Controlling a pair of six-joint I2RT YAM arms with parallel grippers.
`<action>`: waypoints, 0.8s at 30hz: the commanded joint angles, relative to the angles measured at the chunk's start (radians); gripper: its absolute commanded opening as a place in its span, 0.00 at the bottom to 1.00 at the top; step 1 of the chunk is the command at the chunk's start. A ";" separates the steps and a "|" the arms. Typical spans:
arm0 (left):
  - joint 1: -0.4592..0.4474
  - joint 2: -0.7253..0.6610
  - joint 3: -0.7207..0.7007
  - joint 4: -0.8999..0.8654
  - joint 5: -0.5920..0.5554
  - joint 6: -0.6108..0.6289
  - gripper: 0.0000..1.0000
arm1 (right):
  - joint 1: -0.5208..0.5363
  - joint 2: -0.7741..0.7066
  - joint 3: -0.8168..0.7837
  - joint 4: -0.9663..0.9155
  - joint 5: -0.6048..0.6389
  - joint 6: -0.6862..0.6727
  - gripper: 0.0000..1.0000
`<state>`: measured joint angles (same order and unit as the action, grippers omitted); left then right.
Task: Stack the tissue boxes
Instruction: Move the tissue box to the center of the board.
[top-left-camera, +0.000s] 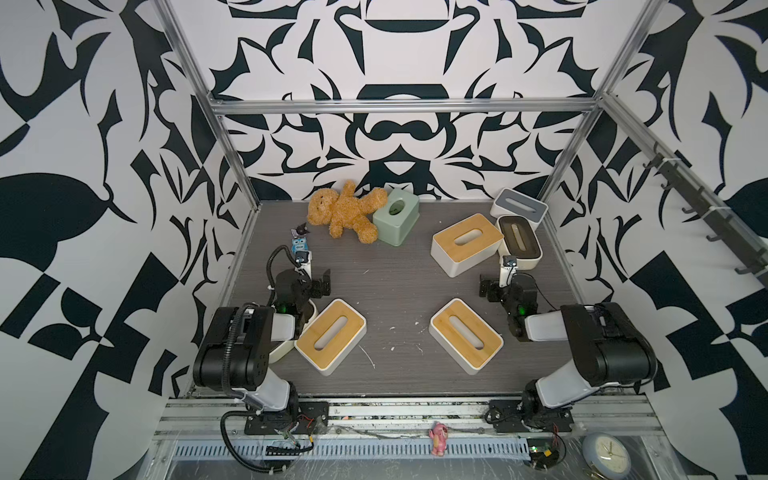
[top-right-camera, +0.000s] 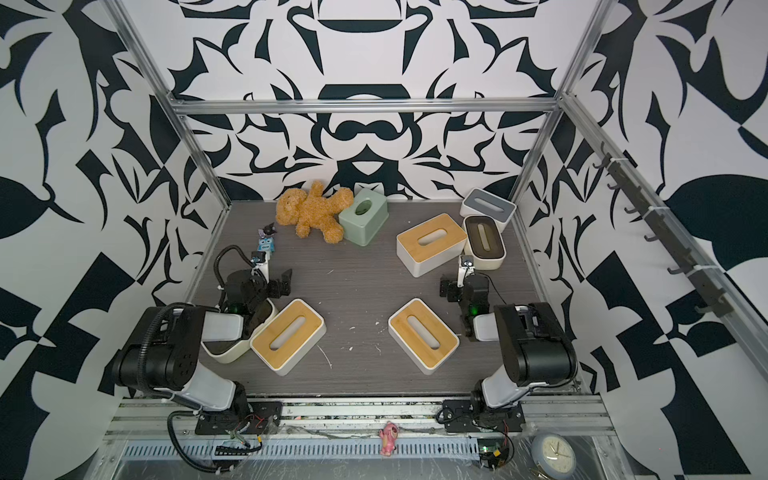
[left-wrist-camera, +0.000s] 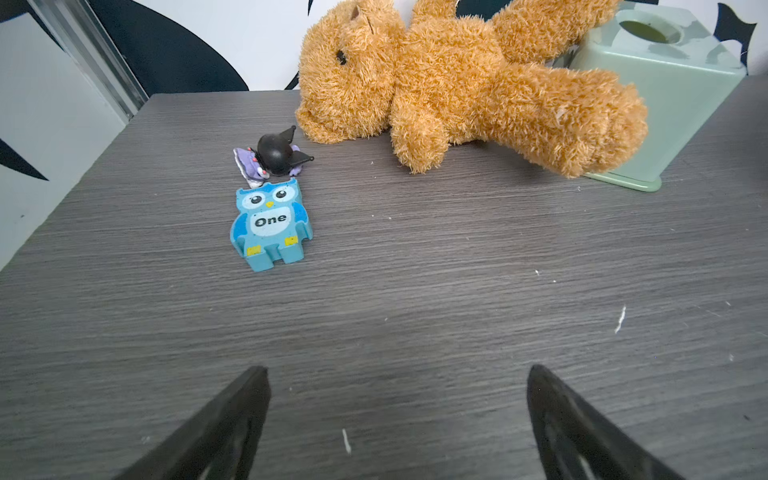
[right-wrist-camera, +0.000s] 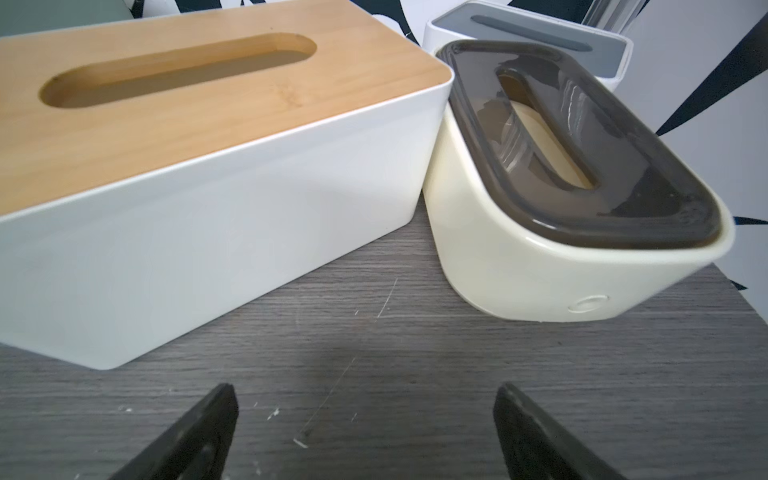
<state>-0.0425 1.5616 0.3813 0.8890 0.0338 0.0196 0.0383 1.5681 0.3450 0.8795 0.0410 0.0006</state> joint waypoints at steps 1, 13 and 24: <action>0.003 0.003 0.004 0.003 0.005 0.006 0.99 | -0.001 -0.015 0.008 0.029 -0.014 0.011 1.00; 0.001 0.002 0.002 0.005 0.005 0.004 0.99 | 0.011 -0.013 0.006 0.035 0.001 0.008 1.00; 0.001 0.002 -0.001 0.010 0.002 0.002 0.99 | 0.011 -0.014 0.006 0.035 0.002 0.008 1.00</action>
<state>-0.0425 1.5616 0.3813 0.8894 0.0334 0.0196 0.0437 1.5681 0.3450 0.8795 0.0376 0.0017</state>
